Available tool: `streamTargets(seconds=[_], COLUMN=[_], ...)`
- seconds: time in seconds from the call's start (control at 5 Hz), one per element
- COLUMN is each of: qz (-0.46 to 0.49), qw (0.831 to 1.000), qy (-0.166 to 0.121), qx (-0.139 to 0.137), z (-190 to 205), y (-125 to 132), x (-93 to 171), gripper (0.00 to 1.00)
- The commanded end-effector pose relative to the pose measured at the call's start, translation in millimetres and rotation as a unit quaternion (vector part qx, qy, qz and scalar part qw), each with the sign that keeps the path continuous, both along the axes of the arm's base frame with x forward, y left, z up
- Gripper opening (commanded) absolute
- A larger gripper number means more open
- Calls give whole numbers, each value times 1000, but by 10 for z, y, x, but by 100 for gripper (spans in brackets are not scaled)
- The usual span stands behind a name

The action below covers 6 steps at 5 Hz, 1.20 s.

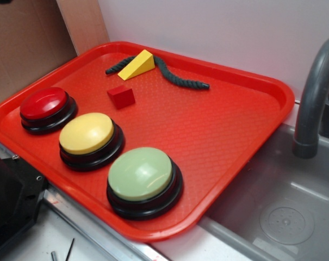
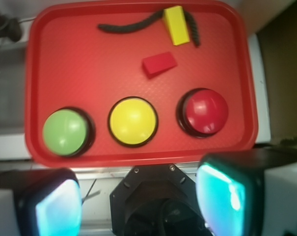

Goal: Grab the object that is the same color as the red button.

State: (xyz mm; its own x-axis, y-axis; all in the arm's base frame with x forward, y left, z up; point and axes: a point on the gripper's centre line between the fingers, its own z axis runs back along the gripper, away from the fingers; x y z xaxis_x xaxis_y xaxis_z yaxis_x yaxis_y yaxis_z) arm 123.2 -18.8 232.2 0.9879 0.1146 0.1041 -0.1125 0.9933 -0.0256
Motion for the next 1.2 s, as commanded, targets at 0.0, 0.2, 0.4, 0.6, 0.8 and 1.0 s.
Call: streamTargets(seconds=[0.0, 0.2, 0.4, 0.6, 0.8, 1.0], qz=[148, 260, 377, 460, 516, 529], qw=[989, 964, 924, 886, 854, 847], qy=[16, 42, 20, -10, -32, -35], qx=[-24, -41, -62, -51, -51, -29], z=[-240, -459, -676, -861, -1067, -1214], y=[85, 174, 250, 337, 408, 410], x=[409, 605, 777, 899, 975, 1000], gripper=[100, 100, 100, 100, 100, 100])
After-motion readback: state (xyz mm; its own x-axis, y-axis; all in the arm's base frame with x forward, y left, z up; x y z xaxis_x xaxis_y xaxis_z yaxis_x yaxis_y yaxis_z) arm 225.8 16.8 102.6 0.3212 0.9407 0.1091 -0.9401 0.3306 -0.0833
